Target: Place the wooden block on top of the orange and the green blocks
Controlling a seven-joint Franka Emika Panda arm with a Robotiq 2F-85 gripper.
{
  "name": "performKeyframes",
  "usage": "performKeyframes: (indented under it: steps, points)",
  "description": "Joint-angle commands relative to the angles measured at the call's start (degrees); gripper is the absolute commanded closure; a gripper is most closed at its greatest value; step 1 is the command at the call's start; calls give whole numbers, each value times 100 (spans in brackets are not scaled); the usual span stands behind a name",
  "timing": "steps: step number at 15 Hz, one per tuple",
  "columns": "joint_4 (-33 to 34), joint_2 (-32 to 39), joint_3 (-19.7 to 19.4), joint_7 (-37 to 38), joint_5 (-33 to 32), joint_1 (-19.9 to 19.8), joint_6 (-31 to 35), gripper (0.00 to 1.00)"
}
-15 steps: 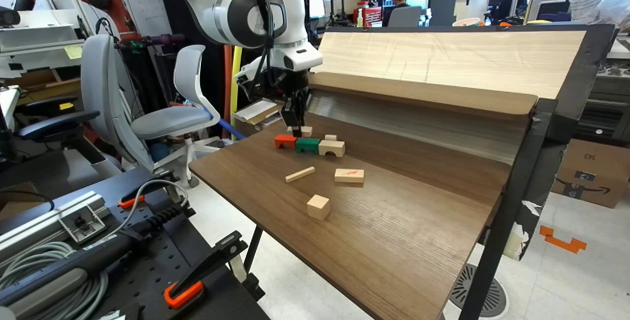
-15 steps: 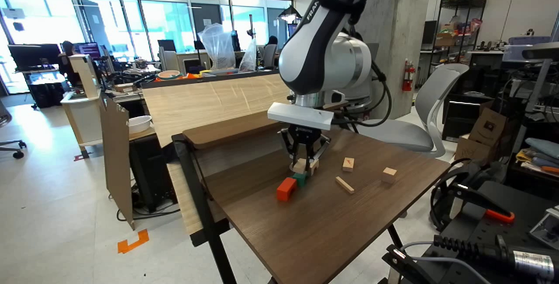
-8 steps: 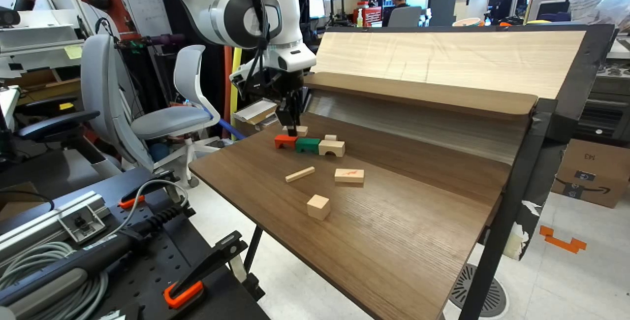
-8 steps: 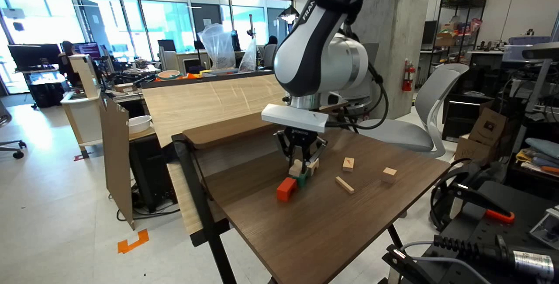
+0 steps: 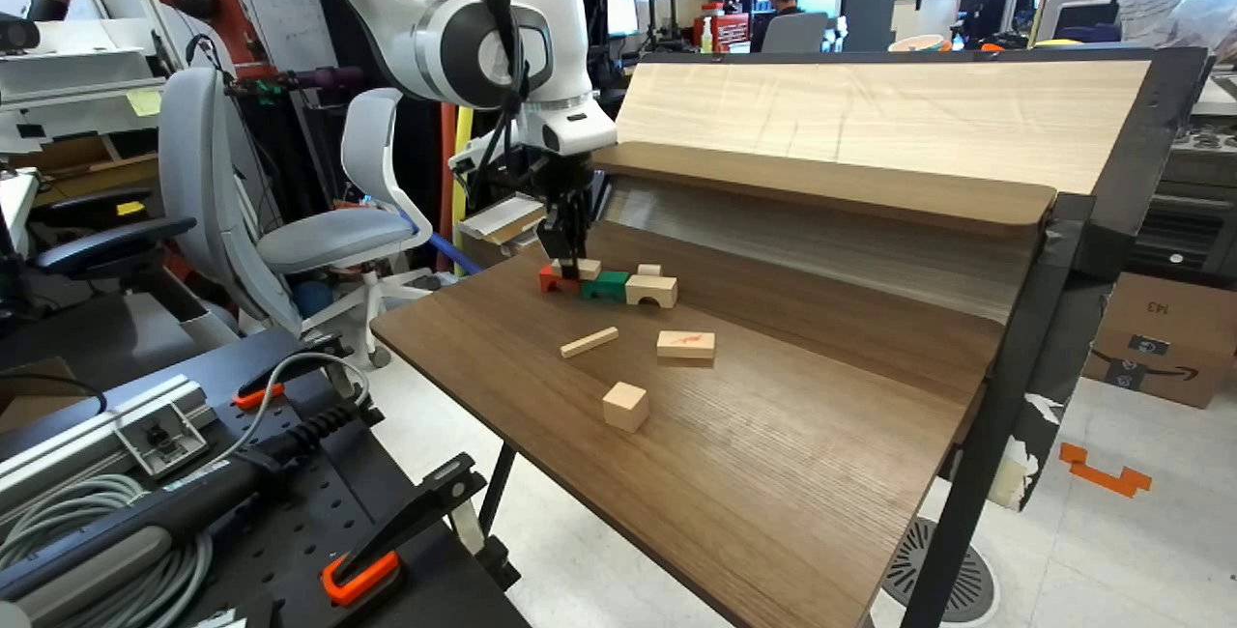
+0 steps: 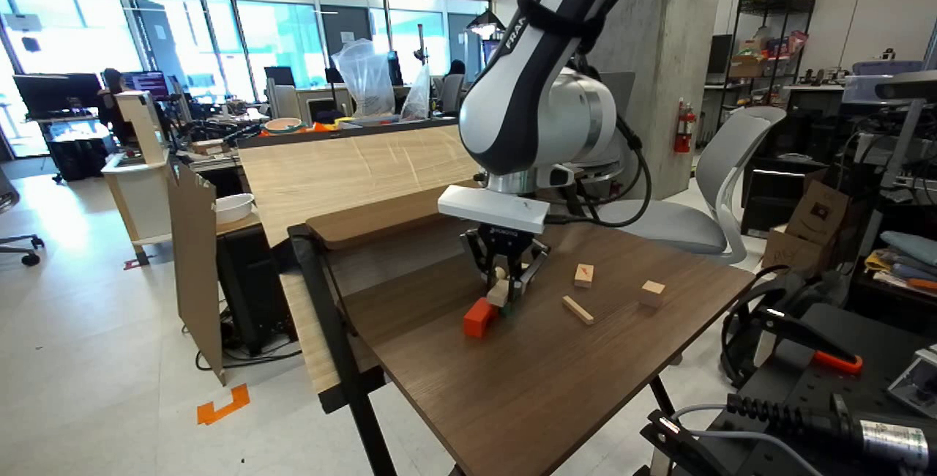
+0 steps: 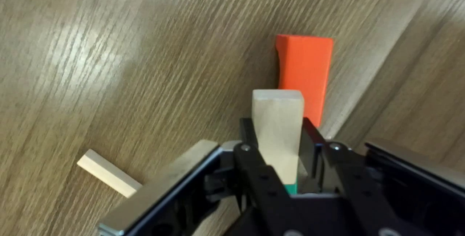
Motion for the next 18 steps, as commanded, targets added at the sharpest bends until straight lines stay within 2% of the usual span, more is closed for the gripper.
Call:
performKeyframes:
  steps: [1, 18]
  points:
    - [122, 105, -75, 107, 64, 95, 38, 92]
    - [382, 292, -141, 273, 10, 184, 51, 92]
